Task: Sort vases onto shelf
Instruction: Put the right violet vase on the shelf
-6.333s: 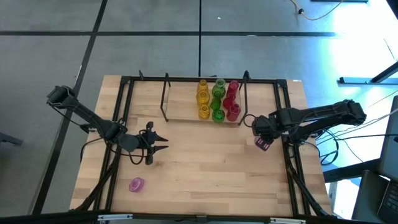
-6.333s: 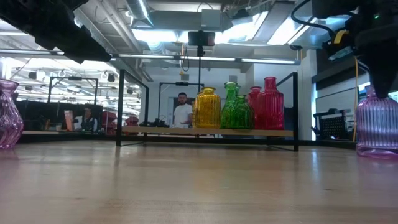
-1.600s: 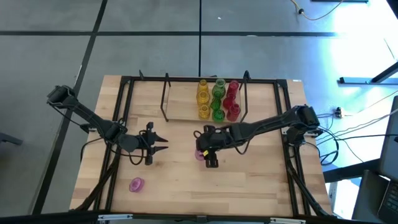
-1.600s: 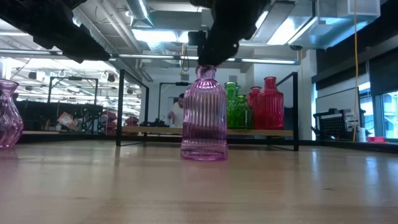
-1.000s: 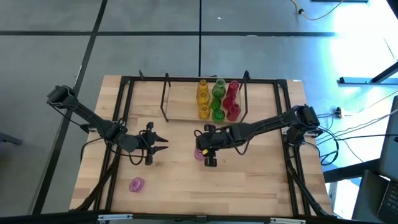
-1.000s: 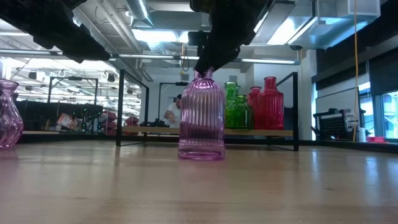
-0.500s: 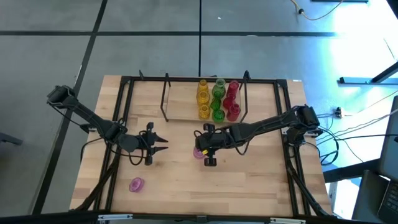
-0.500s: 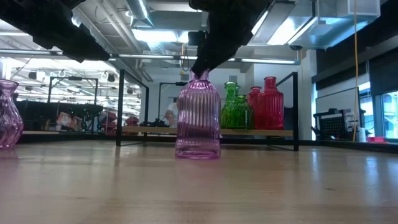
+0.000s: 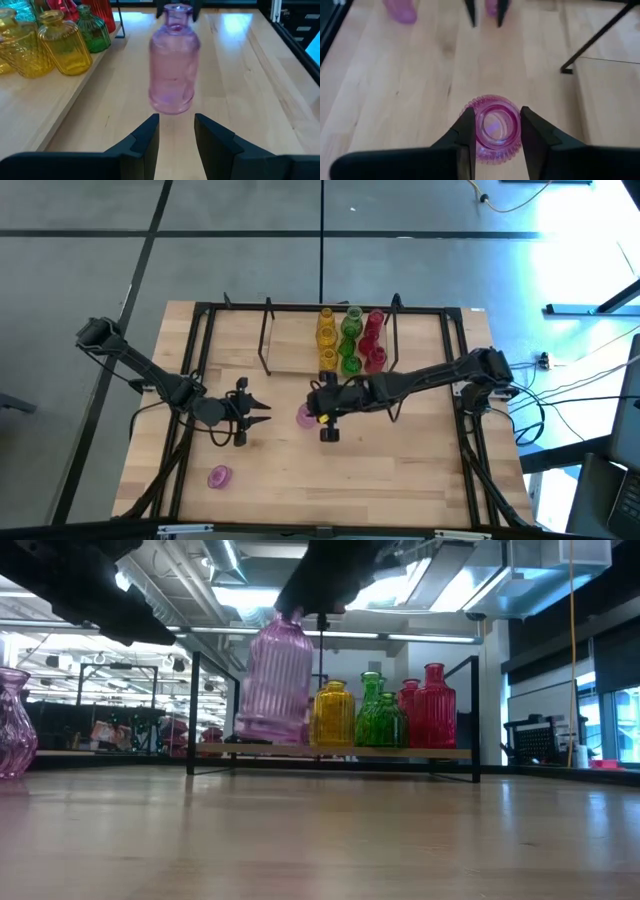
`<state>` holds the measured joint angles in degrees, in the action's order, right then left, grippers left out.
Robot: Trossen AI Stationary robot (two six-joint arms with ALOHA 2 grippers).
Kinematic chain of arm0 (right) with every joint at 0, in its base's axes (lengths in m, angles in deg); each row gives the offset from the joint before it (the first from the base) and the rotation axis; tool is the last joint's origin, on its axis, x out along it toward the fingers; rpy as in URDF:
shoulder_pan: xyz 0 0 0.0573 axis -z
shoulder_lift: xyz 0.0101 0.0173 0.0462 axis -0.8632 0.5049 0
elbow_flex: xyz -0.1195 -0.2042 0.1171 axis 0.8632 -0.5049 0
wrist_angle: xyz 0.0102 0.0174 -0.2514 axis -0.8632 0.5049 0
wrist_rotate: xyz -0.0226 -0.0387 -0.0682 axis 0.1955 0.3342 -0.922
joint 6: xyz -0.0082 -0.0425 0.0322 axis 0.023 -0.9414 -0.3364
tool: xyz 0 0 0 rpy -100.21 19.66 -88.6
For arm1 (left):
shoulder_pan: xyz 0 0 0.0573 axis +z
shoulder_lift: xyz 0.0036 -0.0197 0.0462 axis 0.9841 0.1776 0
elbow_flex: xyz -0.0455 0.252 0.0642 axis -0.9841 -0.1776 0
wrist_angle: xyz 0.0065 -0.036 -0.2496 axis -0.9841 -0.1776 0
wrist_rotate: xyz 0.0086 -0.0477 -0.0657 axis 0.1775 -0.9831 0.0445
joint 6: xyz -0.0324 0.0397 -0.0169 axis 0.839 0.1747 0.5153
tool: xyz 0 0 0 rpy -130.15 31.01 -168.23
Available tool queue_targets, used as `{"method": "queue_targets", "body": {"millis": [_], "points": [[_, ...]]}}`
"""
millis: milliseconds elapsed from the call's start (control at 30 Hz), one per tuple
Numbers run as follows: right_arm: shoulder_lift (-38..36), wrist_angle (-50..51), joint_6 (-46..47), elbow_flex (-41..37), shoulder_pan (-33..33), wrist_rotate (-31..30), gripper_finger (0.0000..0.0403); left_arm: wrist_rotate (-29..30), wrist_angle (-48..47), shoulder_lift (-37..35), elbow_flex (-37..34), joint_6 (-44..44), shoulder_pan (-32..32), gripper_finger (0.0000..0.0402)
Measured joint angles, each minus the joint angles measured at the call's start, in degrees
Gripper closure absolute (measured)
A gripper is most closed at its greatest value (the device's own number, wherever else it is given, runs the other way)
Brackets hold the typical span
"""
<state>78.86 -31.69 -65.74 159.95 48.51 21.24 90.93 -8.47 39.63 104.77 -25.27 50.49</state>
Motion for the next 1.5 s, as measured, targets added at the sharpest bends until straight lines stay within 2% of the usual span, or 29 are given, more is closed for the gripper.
{"method": "queue_targets", "body": {"millis": [367, 1167, 1500], "points": [[0.0, -0.4, -3.1, 4.1, 5.2, -0.1, 0.0311, 0.0, 0.0, 0.0, 0.0, 1.0, -0.2, 0.0285], [0.0, -8.0, -7.2, 4.2, 23.6, 0.8, 0.0310, 0.1, -0.1, 0.0, 0.0, 1.0, -1.2, 0.0285], [4.1, -13.1, -7.3, 4.2, 28.3, 2.0, 0.0310, 0.2, -0.1, 0.0, 0.1, 1.0, -1.2, 0.0285]]}}
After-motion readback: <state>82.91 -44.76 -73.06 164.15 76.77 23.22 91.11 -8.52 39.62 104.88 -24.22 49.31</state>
